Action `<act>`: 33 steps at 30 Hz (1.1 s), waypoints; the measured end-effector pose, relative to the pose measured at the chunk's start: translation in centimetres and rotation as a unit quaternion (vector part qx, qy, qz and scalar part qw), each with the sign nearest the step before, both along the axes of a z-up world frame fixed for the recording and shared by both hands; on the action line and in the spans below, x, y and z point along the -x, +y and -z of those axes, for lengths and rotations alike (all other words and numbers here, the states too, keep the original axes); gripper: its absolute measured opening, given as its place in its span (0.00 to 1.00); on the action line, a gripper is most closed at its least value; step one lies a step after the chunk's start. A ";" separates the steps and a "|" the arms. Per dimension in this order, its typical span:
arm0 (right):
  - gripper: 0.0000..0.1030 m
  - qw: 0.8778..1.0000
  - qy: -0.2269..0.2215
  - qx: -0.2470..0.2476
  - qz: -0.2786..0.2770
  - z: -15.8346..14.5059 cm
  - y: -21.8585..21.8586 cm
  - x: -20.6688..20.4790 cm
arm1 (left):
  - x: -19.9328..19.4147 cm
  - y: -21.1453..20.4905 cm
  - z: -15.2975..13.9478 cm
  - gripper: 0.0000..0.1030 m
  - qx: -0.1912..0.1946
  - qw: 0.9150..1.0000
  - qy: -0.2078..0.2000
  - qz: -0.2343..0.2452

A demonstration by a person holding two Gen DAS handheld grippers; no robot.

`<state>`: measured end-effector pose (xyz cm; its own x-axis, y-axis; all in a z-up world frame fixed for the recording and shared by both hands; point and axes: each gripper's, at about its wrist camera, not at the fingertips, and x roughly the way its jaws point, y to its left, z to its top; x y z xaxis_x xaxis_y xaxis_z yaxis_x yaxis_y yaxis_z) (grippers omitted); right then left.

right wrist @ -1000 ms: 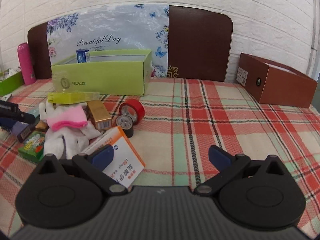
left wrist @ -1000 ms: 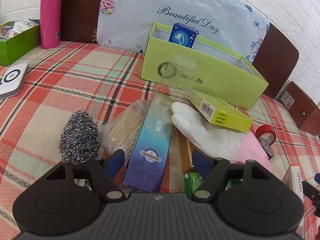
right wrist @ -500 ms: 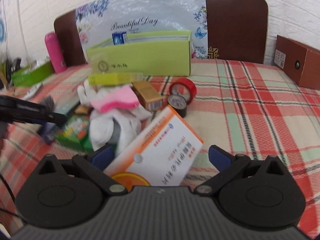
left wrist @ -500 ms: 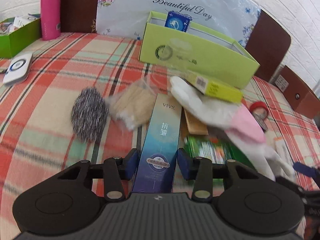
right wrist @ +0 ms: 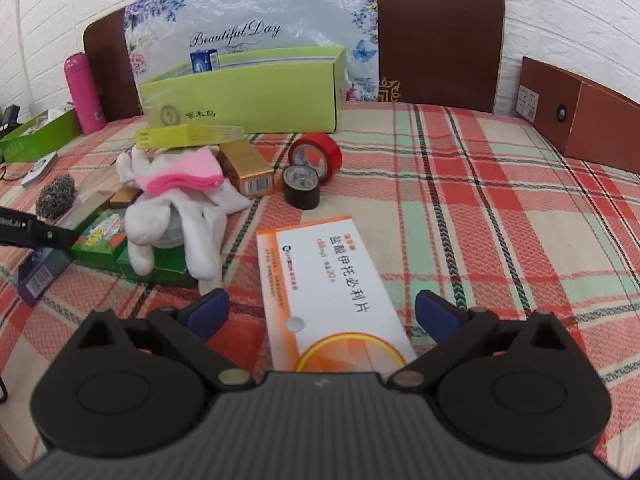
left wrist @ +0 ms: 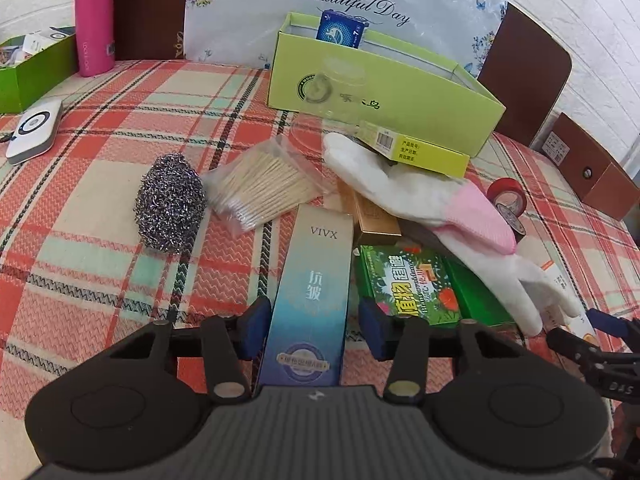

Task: Organize objects
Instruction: 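Grasp the VIVX tube box with the left gripper while the right grasps the white-orange medicine box, then carry both boxes into the lime-green box and release them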

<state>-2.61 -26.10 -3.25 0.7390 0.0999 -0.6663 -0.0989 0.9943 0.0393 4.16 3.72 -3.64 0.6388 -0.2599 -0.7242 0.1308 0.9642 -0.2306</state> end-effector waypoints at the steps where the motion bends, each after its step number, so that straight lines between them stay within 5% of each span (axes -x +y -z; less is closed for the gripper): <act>1: 0.92 1.000 0.002 -0.003 -0.004 0.1 -0.2 -0.1 | 0.1 0.0 0.0 0.48 -0.002 1.000 0.000 0.002; 10: 0.84 1.000 0.006 0.002 -0.015 1.0 -0.4 -0.5 | -0.6 -0.9 0.2 0.53 -0.034 0.999 0.000 0.016; 11: 0.77 1.000 0.003 0.006 -0.014 1.0 -0.3 -0.5 | -0.8 -0.9 0.2 0.52 -0.037 0.999 0.001 0.019; 13: 0.66 1.000 -0.002 0.004 -0.010 0.8 -0.4 -0.4 | -0.8 -0.8 0.1 0.45 -0.039 0.999 0.002 0.020; 18: 0.65 0.999 -0.001 -0.037 0.009 0.2 -1.4 -0.2 | 0.1 0.0 -0.2 0.40 -0.019 1.000 0.005 0.013; 24: 0.64 0.994 -0.049 -0.088 0.033 -3.5 -3.5 -0.4 | 0.7 0.8 -3.5 0.40 0.006 0.999 -0.030 0.009; 33: 0.64 0.985 -0.132 -0.108 -0.015 -9.8 -2.7 -4.2 | -1.3 -0.9 -9.7 0.40 0.030 0.993 -0.108 0.046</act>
